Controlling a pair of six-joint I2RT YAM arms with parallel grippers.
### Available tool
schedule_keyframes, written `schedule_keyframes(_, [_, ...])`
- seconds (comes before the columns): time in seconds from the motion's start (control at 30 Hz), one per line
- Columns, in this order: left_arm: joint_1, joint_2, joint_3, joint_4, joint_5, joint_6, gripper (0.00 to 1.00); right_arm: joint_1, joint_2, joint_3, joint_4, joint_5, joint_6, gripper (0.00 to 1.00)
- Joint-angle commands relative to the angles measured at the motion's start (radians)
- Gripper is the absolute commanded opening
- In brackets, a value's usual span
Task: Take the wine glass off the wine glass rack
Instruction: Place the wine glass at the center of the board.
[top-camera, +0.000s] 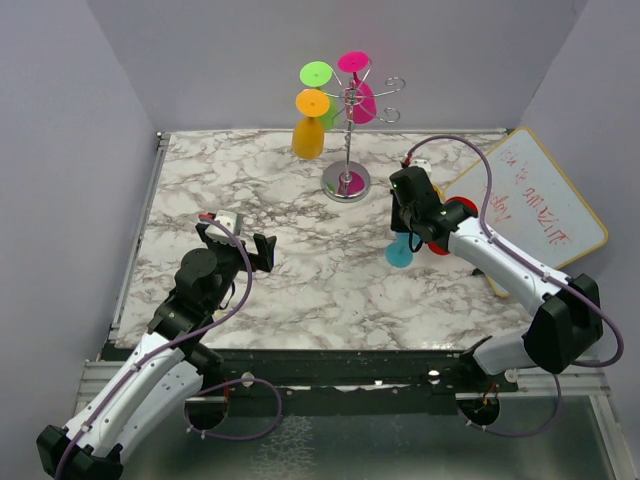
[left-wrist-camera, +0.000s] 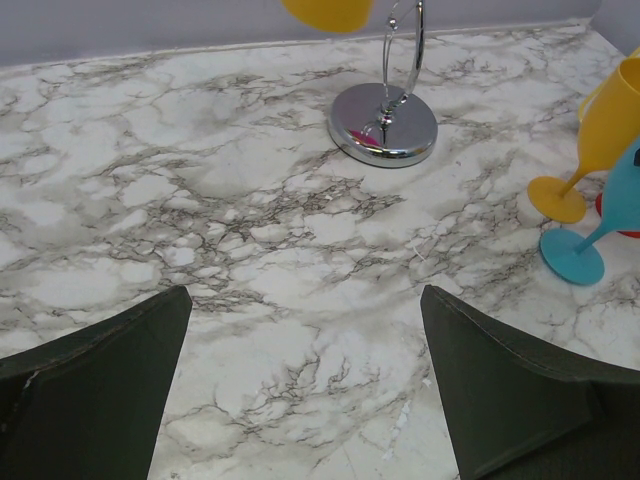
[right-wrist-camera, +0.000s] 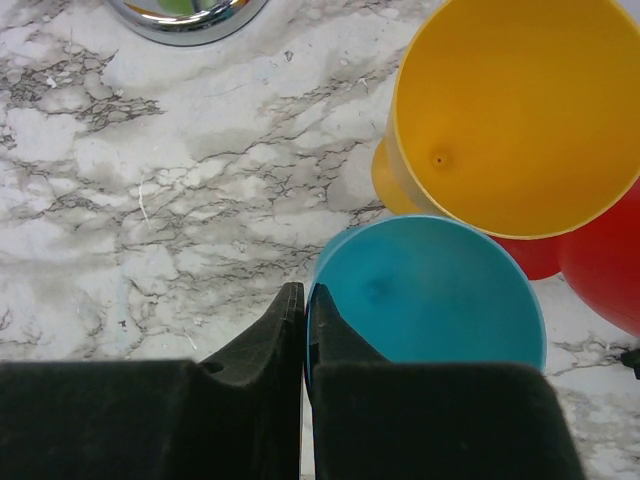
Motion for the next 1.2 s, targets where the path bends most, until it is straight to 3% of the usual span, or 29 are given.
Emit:
schedule_keyframes(0.0, [0.004,-0.002,0.029,-0.023,0.018,0.004,0.99,-0.003,0.005,0.038,-0.001,0.027,-0.034,0.07])
schedule_keyframes(0.43, [0.004,0.001,0.030,-0.025,0.019,0.004,0.99,-0.003,0.065,0.049,-0.021,0.033,-0.037,0.10])
schedule_keyframes(0.97, [0.004,0.006,0.030,-0.023,0.023,0.004,0.99,-0.002,-0.004,0.077,-0.036,-0.054,-0.035,0.45])
schedule_keyframes(1.17, [0.004,0.006,0.031,-0.022,0.025,0.005,0.99,-0.003,-0.058,0.085,-0.022,-0.152,-0.049,0.50])
